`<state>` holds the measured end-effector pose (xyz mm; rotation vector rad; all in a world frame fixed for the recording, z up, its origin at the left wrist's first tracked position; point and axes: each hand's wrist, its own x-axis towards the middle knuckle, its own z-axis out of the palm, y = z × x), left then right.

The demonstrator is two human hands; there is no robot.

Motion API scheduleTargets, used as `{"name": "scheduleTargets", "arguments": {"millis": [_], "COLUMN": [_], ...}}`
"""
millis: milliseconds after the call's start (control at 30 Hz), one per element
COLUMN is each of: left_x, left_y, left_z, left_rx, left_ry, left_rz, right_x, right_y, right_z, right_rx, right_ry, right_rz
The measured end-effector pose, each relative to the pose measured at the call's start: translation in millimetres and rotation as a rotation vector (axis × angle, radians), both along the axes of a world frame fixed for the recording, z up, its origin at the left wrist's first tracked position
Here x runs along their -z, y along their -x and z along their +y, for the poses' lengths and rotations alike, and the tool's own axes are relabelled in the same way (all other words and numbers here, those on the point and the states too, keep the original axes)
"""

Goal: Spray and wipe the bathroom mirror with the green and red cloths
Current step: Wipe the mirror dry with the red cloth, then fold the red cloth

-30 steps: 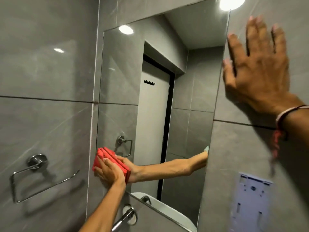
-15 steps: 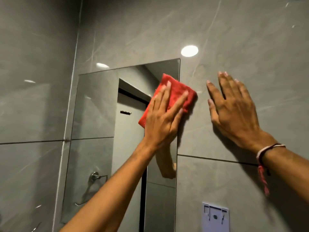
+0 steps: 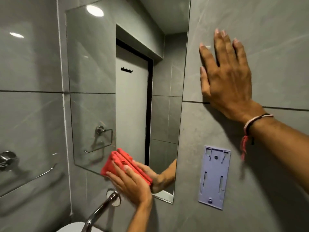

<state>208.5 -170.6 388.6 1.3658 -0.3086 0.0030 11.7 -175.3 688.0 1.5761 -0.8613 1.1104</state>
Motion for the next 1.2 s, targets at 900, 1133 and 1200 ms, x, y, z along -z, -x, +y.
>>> {"name": "scheduleTargets", "arguments": {"millis": [900,1133,1200], "left_x": [-375,-349,-341], "left_y": [95,84,88], "left_z": [2,29,39], "left_rx": [0.289,0.365,0.606], "left_ry": [0.701,0.564,0.566], "left_rz": [-1.554,-1.249,-1.05], "right_x": [-95,-79,-74], "right_y": [36,55,68], "right_z": [53,77,85], "right_rx": [-1.245,-1.422,-1.464], "right_ry": [-0.688,-0.73,-0.703], "right_rz": [-0.925,-0.88,-0.896]}}
